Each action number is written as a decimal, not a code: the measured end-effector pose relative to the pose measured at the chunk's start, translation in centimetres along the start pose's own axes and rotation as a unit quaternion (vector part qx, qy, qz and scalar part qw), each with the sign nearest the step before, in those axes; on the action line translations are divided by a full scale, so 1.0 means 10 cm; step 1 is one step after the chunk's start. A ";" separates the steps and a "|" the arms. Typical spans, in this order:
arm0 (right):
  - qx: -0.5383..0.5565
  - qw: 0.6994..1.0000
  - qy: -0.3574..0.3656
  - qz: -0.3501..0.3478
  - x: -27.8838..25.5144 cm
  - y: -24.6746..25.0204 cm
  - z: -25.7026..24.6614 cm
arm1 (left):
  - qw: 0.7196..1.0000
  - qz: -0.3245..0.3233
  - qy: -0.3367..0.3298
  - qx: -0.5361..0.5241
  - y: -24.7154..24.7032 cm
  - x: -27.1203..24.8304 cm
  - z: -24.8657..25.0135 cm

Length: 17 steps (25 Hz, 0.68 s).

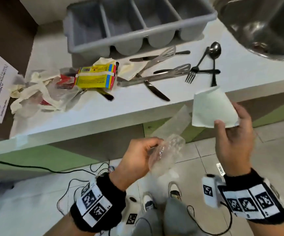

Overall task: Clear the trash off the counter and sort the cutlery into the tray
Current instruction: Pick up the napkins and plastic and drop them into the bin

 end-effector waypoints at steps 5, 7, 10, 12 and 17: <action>0.016 0.997 -0.065 -0.033 -0.54 -0.17 0.66 | 0.991 0.007 0.047 0.125 0.07 -0.13 -1.07; 0.016 0.994 -0.091 -0.050 -0.69 -0.32 1.04 | 0.981 0.015 0.081 0.175 0.09 0.03 -1.51; -0.040 0.989 -0.121 -0.081 -0.96 -0.56 1.88 | 0.958 -0.006 0.147 0.245 0.04 0.37 -2.36; -0.060 0.984 -0.151 -0.076 -1.22 -0.79 3.01 | 0.940 -0.059 0.179 0.282 -0.25 0.77 -3.48; -0.060 0.972 -0.145 -0.177 -1.35 -1.31 3.73 | 0.921 -0.058 0.218 0.319 -0.19 1.14 -4.06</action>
Point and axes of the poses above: each hand's wrist, its own x-axis towards the middle knuckle, its own y-axis out of the back of the hand, z = x × y, the point moved 4 cm from there along x, towards the middle knuckle
